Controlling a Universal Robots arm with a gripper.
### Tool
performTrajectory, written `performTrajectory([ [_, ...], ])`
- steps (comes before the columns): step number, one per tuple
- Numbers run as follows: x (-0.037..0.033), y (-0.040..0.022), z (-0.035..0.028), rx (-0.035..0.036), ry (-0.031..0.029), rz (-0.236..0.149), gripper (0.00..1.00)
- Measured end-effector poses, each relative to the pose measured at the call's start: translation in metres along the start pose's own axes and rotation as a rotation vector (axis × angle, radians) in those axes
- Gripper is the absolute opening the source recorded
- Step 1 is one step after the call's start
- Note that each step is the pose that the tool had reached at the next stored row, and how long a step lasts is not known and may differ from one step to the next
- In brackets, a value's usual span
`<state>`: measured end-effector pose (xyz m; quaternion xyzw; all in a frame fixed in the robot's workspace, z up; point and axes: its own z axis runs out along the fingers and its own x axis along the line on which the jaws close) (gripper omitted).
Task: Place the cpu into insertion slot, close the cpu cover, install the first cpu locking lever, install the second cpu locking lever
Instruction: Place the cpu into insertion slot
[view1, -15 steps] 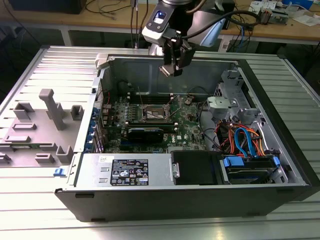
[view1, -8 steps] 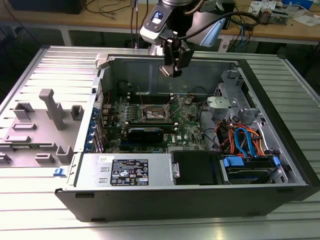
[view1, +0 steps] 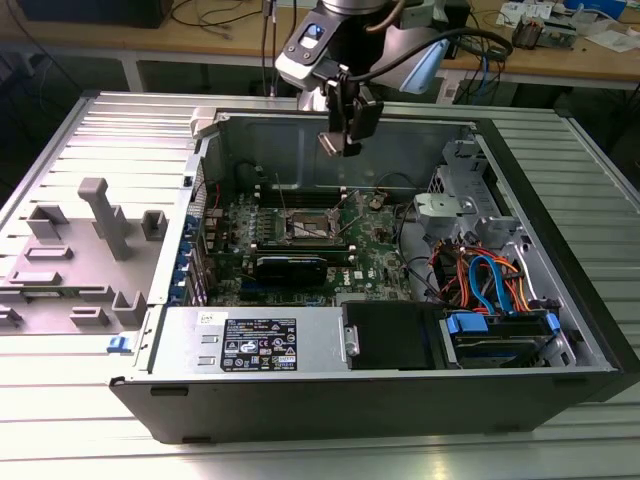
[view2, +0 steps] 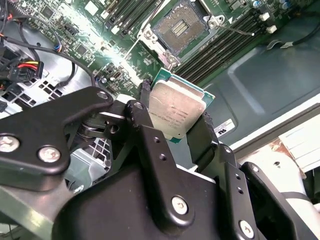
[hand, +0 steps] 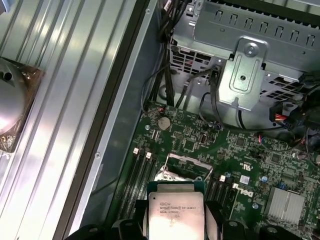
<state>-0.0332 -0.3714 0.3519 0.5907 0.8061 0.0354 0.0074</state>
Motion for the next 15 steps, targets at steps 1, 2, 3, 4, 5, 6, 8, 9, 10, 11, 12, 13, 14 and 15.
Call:
performTrajectory([
  [1,0.0,-0.0001,0.0001,0.0003,0.0001,0.002,0.54],
  [2,0.0,-0.0001,0.0001,0.0004,0.0001,0.003,0.54],
  [3,0.0,-0.0002,0.0001,0.0004,0.0001,0.004,0.54],
  [4,0.0001,-0.0002,0.0001,0.0005,0.0001,0.004,0.54],
  [5,0.0001,-0.0002,0.0002,0.0004,0.0001,0.004,0.54],
  [6,0.0001,-0.0002,0.0002,0.0004,0.0001,0.004,0.54],
  [8,0.0001,-0.0002,0.0001,0.0004,0.0,0.004,0.54],
  [9,0.0001,-0.0002,0.0001,0.0004,0.0,0.004,0.54],
  [10,0.0001,-0.0002,0.0001,0.0004,0.0,0.004,0.54],
  [11,0.0001,-0.0002,0.0001,0.0004,0.0,0.005,0.54],
  [12,0.0,-0.0003,0.0002,0.0003,-0.0002,0.009,0.54],
  [13,0.0,-0.0003,0.0002,0.0001,-0.0004,0.013,0.54],
  [14,-0.0001,-0.0003,0.0002,0.0,-0.0009,0.019,0.54],
  [15,-0.0001,-0.0003,0.0001,-0.0001,-0.0013,0.024,0.54],
])
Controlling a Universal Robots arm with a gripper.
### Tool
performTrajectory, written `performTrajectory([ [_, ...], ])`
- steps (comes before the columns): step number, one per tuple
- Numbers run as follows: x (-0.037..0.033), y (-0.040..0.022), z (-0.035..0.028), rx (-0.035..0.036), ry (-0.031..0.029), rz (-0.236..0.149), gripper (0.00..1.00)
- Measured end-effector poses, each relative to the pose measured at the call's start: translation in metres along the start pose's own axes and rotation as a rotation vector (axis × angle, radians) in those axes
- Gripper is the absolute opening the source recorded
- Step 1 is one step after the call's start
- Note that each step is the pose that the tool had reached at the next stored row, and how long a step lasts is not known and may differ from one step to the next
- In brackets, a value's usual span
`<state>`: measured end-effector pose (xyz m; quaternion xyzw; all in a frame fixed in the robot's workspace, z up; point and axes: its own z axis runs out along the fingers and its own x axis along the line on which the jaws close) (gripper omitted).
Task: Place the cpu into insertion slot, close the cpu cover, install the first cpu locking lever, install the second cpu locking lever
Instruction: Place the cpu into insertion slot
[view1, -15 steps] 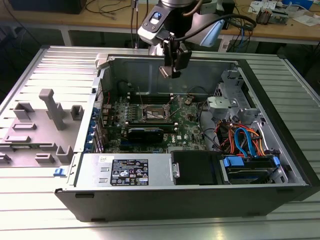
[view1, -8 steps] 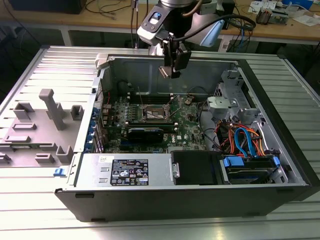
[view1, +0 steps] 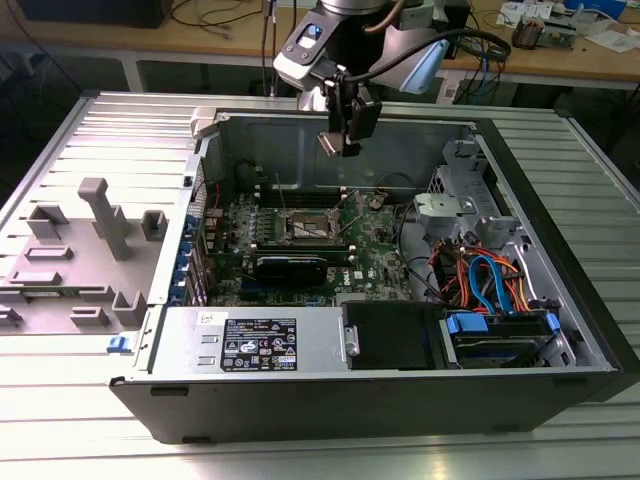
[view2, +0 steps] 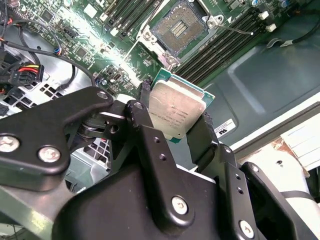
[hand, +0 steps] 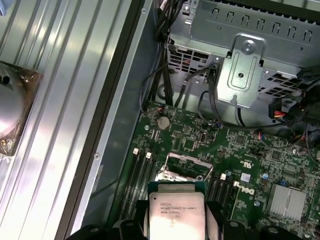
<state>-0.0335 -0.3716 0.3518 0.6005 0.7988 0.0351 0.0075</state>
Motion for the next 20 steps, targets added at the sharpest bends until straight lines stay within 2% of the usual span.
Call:
performTrajectory([
  [3,0.0,0.0,0.0004,-0.0007,-0.0016,0.027,0.54],
  [4,0.0,-0.0001,0.0007,-0.0011,-0.0028,0.044,0.54],
  [7,-0.0001,-0.0003,0.0034,-0.0032,-0.0081,0.129,0.54],
  [10,-0.0002,-0.0005,0.0055,-0.0026,-0.0103,0.167,0.54],
  [12,-0.0001,-0.0007,0.0061,0.0006,-0.0112,0.194,0.54],
  [18,-0.0002,-0.0008,0.0079,0.0051,-0.0126,0.232,0.54],
  [20,-0.0003,-0.0008,0.0084,0.0085,-0.0126,0.243,0.54],
])
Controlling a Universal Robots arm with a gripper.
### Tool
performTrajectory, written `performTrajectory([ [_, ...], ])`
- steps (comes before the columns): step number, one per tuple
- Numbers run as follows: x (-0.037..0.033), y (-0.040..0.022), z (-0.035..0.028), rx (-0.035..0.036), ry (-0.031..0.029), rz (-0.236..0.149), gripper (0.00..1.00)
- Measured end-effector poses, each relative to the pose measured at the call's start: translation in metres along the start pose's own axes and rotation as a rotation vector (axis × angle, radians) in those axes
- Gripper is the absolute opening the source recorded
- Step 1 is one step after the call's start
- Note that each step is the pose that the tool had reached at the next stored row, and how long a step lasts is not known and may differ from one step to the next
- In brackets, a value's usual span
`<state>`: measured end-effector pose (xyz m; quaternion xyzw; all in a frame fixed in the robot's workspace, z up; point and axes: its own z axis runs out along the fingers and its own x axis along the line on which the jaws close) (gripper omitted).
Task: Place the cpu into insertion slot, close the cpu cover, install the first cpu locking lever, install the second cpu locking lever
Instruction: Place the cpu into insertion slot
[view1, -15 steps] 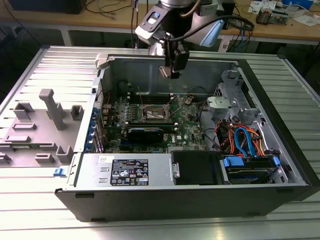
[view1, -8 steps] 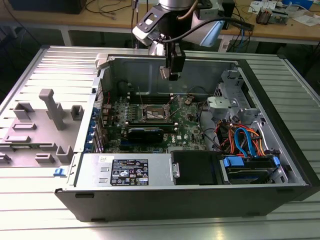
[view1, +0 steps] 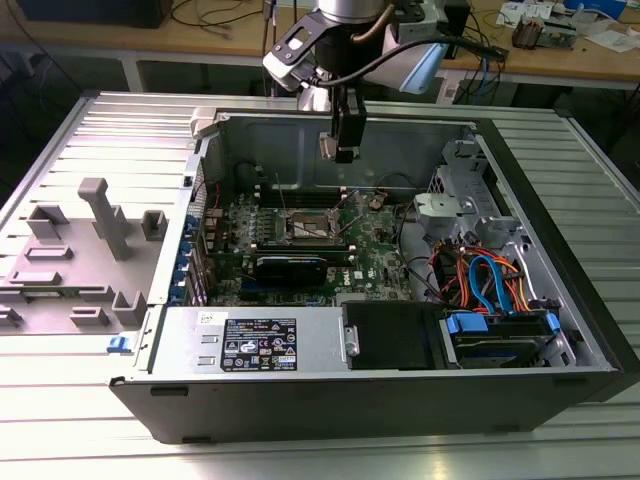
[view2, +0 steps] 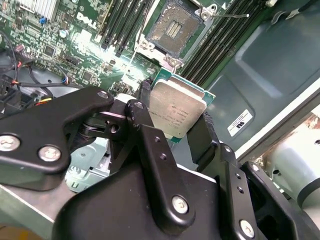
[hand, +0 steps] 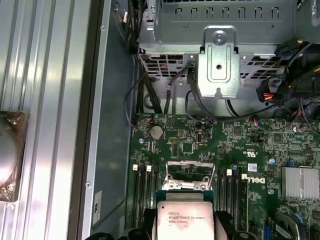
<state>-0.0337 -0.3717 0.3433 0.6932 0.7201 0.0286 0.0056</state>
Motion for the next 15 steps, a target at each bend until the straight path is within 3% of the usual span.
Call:
performTrajectory([
  [7,-0.0001,-0.0001,0.0015,0.0086,-0.0014,0.037,0.54],
  [11,-0.0001,-0.0002,0.0028,0.0187,-0.0022,0.06,0.54],
  [15,-0.0001,-0.0002,0.0039,0.024,-0.0027,0.077,0.54],
])
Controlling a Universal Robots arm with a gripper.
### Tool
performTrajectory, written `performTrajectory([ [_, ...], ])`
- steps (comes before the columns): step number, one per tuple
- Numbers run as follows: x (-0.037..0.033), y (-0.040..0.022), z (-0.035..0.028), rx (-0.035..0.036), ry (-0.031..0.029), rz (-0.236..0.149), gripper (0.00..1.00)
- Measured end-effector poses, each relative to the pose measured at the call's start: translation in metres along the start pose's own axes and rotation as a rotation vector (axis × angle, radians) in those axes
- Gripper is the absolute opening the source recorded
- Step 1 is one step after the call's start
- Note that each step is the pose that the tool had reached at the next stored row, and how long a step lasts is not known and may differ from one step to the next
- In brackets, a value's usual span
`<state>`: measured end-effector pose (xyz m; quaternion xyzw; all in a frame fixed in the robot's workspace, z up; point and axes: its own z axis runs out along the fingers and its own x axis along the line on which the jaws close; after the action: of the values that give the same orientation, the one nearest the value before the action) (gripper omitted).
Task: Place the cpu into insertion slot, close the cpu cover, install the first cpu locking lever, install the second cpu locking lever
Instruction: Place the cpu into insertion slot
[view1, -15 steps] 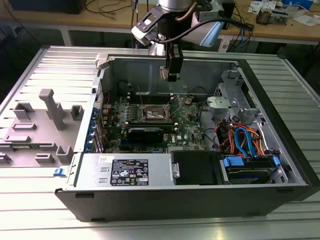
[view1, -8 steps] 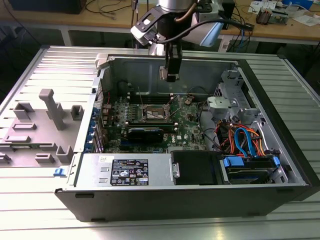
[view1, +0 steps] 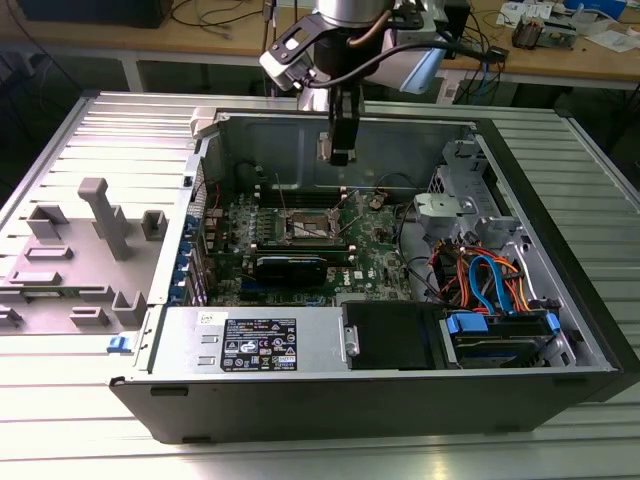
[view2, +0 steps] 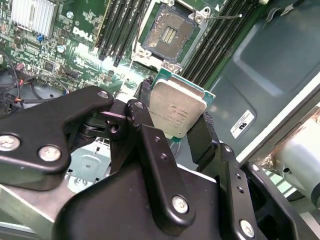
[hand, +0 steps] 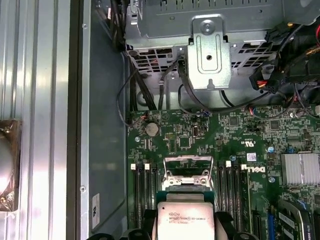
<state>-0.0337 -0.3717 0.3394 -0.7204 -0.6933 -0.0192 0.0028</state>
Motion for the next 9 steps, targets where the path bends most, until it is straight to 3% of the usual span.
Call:
performTrajectory([
  [9,-0.0003,-0.0001,0.006,0.0103,-0.0014,0.042,0.54],
])
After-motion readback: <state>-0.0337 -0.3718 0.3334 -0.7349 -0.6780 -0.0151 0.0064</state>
